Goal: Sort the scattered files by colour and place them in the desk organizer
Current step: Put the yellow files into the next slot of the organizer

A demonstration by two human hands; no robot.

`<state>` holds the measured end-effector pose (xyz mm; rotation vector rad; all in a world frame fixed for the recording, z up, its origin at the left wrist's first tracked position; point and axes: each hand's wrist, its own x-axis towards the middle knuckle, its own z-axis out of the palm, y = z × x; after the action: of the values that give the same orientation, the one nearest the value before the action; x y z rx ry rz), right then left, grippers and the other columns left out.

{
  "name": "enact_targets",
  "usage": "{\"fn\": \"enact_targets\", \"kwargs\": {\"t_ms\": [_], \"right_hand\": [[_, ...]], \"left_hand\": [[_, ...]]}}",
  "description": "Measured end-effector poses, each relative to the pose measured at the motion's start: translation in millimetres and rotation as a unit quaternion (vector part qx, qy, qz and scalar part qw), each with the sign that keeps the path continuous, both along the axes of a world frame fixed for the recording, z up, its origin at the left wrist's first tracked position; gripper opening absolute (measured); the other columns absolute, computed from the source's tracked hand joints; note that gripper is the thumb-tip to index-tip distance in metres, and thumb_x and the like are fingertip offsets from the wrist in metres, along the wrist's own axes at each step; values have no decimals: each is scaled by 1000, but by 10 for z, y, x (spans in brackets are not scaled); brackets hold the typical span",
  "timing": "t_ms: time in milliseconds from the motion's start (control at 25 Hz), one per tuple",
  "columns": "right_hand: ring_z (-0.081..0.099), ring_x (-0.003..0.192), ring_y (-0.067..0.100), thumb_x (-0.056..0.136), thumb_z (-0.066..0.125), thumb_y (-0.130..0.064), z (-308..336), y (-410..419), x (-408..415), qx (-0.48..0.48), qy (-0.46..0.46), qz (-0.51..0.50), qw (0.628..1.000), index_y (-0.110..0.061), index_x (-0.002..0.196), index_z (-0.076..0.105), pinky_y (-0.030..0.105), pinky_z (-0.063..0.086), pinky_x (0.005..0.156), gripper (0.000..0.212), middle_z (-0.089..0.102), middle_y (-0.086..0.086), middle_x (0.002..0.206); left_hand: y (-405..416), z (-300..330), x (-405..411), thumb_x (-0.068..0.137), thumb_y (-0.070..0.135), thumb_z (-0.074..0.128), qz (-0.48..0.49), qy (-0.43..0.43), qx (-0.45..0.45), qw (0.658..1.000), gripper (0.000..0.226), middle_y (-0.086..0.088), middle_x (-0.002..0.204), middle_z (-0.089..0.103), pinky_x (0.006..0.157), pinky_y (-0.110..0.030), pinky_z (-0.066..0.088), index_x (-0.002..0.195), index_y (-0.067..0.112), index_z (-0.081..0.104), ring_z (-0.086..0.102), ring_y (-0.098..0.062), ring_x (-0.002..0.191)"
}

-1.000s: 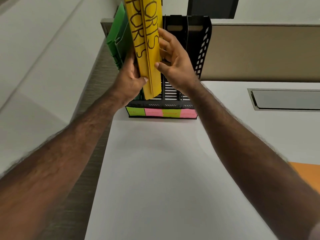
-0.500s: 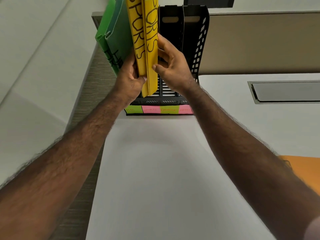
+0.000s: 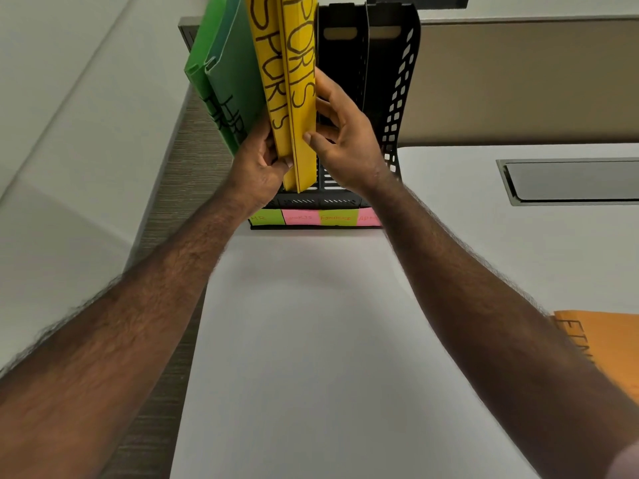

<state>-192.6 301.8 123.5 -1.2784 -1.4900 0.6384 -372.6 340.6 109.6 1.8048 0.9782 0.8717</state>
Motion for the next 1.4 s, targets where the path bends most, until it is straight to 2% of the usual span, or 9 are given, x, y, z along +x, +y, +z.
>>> {"fn": "enact_targets", "kwargs": {"t_ms": [80,320,480,680,840,960,1160,1280,1400], "right_hand": [[44,151,27,97,66,5,20,-23,-21,14,-23,-10,1000,-9,166,29,41,54,112,81,41,13,164],[58,137,22,99,69,-6,-16,-78,-179,75,-164,-81,980,-6,165,28,36,62,96,78,50,14,157],[56,139,22,94,77,-8,-66,-90,-171,43,-182,-65,980,-12,169,22,34,62,93,94,46,12,160],[56,141,25,87,87,-14,-176,-122,-117,-20,-180,-52,982,-22,171,7,48,65,92,116,45,10,162],[67,122,19,93,82,-29,-287,-130,-107,-39,-173,-124,976,-22,171,6,46,65,88,109,57,7,148],[66,122,18,93,81,-32,-351,-133,-129,-57,-174,-133,974,-21,170,15,42,63,92,101,60,6,144],[68,122,22,95,80,-31,-408,-162,-138,-99,-174,-106,974,-17,163,35,46,63,94,83,63,8,144],[73,113,24,97,78,-27,-455,-189,-148,-121,-184,-111,969,-16,159,41,45,64,92,73,70,11,134],[75,103,21,99,76,-25,-502,-166,-137,-135,-195,-124,964,-18,156,44,40,64,90,66,76,8,121]], "left_hand": [[-18,-48,-24,97,-3,68,8,12,-12,1000,64,1,144,63,108,-29,54,154,11,43,62,-7,133],[-68,-231,-143,102,0,63,12,65,-30,997,60,-6,146,62,114,-50,50,156,14,40,60,-17,136],[-128,-311,-158,105,7,58,10,130,-1,991,59,-3,145,62,115,-46,48,158,23,36,58,-16,136],[-121,-367,-156,105,9,58,25,164,41,985,60,-5,142,64,107,-35,48,159,22,36,57,-10,128],[-122,-409,-142,103,9,61,45,175,56,982,50,-6,138,64,111,-42,51,150,15,47,59,-22,129],[-111,-424,-149,104,11,60,51,183,57,980,43,-9,144,61,114,-46,49,145,14,49,54,-28,137],[-176,-403,-134,106,12,58,68,186,36,980,36,-8,139,63,102,-36,50,141,14,49,57,-17,124],[-175,-357,-126,107,12,56,82,188,24,979,31,-9,135,64,97,-31,47,138,10,51,58,-18,122],[-185,-319,-122,108,10,55,88,192,26,977,27,-10,130,64,84,-17,45,134,8,53,58,-18,116]]}}
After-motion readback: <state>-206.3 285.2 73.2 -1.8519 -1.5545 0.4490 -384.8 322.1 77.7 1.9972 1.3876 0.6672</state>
